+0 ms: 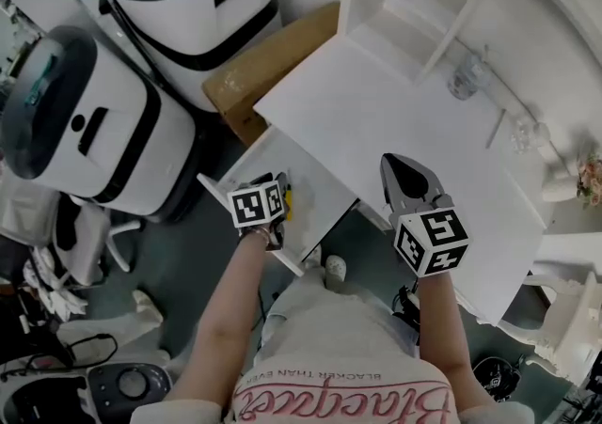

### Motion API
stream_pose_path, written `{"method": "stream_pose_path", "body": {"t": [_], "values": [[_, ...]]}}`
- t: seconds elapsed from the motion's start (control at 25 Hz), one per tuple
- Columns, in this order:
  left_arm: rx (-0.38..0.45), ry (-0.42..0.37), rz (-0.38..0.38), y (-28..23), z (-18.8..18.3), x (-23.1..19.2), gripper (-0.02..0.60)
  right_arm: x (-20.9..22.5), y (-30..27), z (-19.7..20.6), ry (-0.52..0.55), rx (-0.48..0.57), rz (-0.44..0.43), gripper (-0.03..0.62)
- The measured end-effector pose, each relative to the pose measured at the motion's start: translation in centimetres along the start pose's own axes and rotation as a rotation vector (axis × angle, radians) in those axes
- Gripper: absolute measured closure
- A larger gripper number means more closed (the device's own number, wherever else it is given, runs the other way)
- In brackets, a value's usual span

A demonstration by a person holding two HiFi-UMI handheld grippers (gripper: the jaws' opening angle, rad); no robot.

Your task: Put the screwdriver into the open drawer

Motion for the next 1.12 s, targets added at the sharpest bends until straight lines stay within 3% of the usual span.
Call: {"method": "stream_pose_path", "body": {"t": [0.48,0.92,1.12], "values": [[0.222,-0.195,-0.046,7.0,-4.0,2.9,0.474,-0.8,0.6,-1.1,0.088,0.047,-0.042,0.592],[0.410,-0.309,-0.096,12.4,-7.6,5.6,0.564,-1.2,0.8,-4.0,0.144,0.133,-0.073,0.592],[0.498,-0.354,-0.131,14.9,-9.1,6.1,0.563,-1.7,0.9,-5.0,0.177,0.164,-0.075,0.592]]}}
Point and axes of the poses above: the fingertips, and each gripper's own axes: y backward along the fingers, x to its right, z out of its underside, the point moved 6 cm from there along y, backward along the fingers, and after that the axes turned 4 degrees about -x, right-handed, at the moved point
